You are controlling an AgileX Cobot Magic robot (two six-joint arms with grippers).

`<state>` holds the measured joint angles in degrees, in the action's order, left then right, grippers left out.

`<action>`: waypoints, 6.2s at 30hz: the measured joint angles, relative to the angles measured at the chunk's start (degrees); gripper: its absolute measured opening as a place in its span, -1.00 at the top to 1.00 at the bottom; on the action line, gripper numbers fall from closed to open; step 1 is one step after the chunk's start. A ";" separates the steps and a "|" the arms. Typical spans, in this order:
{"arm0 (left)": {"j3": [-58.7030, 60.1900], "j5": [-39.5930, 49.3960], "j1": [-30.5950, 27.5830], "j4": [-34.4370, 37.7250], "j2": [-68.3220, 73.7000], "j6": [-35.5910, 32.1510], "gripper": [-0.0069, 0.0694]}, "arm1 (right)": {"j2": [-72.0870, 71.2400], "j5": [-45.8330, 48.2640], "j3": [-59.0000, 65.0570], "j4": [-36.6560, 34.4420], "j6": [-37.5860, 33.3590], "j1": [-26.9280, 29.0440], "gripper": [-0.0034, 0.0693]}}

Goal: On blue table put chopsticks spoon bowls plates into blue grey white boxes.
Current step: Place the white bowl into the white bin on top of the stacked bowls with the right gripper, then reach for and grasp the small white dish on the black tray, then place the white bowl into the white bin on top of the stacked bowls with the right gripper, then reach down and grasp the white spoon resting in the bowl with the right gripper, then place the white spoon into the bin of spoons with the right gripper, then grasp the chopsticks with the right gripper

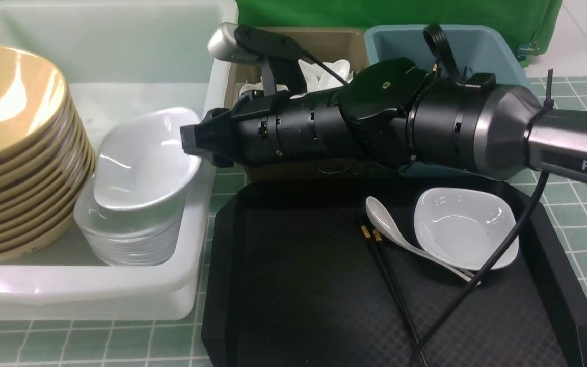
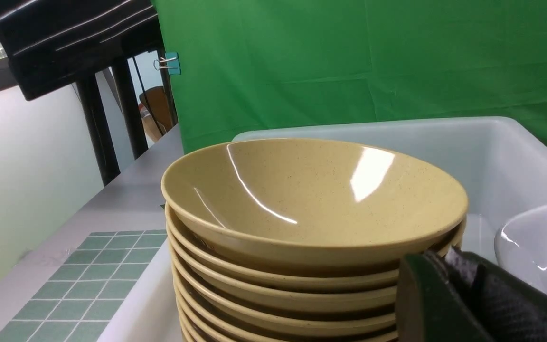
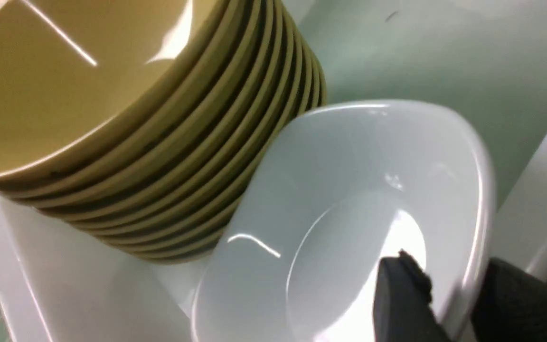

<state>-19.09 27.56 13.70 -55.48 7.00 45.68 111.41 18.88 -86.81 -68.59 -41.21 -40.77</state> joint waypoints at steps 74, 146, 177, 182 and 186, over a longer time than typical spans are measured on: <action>2.95 -6.16 0.00 -3.24 -1.73 -0.67 0.81 | -5.15 -22.78 7.44 24.46 28.38 -10.69 0.69; 3.31 -5.62 0.00 -4.10 -1.73 -0.51 0.81 | 2.21 27.90 -19.28 56.24 24.65 18.09 -0.10; 3.31 -5.60 0.00 -4.10 -1.73 -0.25 0.81 | -1.78 27.65 15.61 69.75 47.62 5.85 0.01; 3.31 -5.60 0.00 -4.10 -1.73 -0.25 0.81 | -1.66 28.27 15.61 69.09 44.92 5.85 0.27; 3.31 -5.60 0.00 -4.10 -1.73 -0.25 0.81 | -2.90 28.79 15.81 67.62 42.39 5.85 0.64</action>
<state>-15.78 21.95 13.70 -59.58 5.28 45.43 108.51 47.67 -71.00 -0.97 1.19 -34.92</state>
